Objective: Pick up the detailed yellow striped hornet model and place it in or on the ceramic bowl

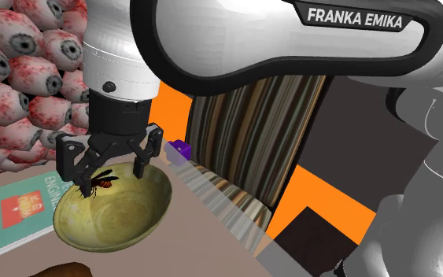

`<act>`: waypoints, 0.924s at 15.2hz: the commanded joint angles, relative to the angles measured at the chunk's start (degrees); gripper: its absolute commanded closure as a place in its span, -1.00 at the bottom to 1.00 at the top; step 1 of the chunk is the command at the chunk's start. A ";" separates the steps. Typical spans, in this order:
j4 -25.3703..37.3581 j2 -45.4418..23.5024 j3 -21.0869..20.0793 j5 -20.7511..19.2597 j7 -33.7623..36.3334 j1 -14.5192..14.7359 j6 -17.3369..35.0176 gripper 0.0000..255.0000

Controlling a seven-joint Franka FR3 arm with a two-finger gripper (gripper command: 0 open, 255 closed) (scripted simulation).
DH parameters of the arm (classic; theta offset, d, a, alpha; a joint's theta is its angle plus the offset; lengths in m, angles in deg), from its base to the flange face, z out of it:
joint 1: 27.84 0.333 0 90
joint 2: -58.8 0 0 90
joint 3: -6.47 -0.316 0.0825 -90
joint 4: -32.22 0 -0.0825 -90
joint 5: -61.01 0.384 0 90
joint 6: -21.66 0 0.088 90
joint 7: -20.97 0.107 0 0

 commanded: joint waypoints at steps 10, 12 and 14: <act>7.35 -0.05 0.05 -0.04 0.05 -0.08 -7.31 -1.00; 7.37 -0.07 0.04 -0.05 0.06 -0.08 -7.32 -1.00; 7.37 -0.07 0.04 -0.05 0.06 -0.08 -7.32 -1.00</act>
